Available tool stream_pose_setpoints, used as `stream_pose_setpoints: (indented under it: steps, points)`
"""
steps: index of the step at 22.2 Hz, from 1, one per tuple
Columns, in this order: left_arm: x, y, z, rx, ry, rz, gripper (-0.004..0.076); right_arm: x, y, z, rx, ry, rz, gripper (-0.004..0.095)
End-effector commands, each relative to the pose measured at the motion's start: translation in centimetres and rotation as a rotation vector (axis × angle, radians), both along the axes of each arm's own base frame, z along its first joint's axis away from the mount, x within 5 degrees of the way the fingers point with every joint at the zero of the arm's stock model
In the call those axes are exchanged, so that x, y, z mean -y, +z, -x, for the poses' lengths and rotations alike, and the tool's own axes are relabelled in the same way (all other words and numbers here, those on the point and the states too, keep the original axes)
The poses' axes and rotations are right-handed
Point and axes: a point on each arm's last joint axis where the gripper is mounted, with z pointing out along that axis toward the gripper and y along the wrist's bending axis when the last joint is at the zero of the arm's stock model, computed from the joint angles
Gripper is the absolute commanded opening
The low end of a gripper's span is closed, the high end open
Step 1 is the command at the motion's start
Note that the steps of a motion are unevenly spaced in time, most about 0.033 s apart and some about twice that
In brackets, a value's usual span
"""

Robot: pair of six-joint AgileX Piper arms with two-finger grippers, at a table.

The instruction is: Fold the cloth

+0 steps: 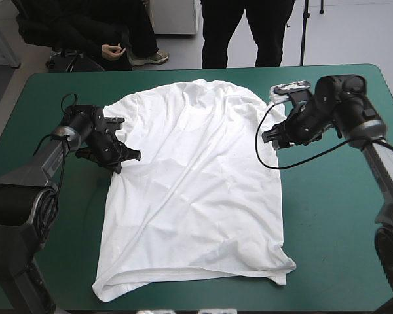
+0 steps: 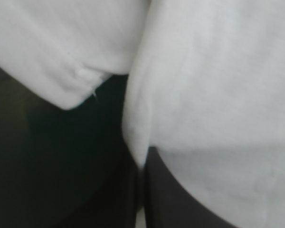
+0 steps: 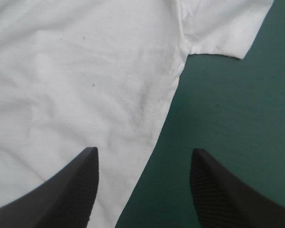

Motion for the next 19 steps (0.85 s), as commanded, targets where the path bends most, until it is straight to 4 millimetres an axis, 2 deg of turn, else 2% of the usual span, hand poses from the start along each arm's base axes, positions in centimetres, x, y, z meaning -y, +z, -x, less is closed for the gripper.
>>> stream_pose_setpoints:
  steps: [1, 4, 8, 10, 16, 19]
  points:
    - [0.6, 1.1, 0.2, 0.027, 0.009, 0.043, -0.0017, -0.8, 0.6, -0.5, 0.053, -0.022, 0.011, 0.0540]
    - [0.7, 1.1, 0.2, 0.024, 0.014, 0.054, -0.0017, -1.1, -0.8, -1.8, 0.048, -0.088, -0.010, 0.0540]
    - [0.7, 1.1, 0.2, 0.029, 0.015, 0.057, -0.0017, -1.6, -4.4, -3.9, -0.021, -0.145, -0.007, 0.0470]
    - [0.7, 1.1, 0.2, 0.029, 0.015, 0.057, -0.0017, -1.9, -5.4, -4.7, -0.020, -0.183, -0.031, 0.0467]
    - [0.8, 1.1, 0.1, 0.033, 0.014, 0.060, -0.0017, -2.2, -9.0, -6.0, -0.101, -0.201, -0.005, 0.0463]
    - [0.8, 1.1, 0.1, 0.038, 0.015, 0.061, -0.0017, -2.4, -10.1, -6.3, -0.132, -0.206, -0.010, 0.0406]
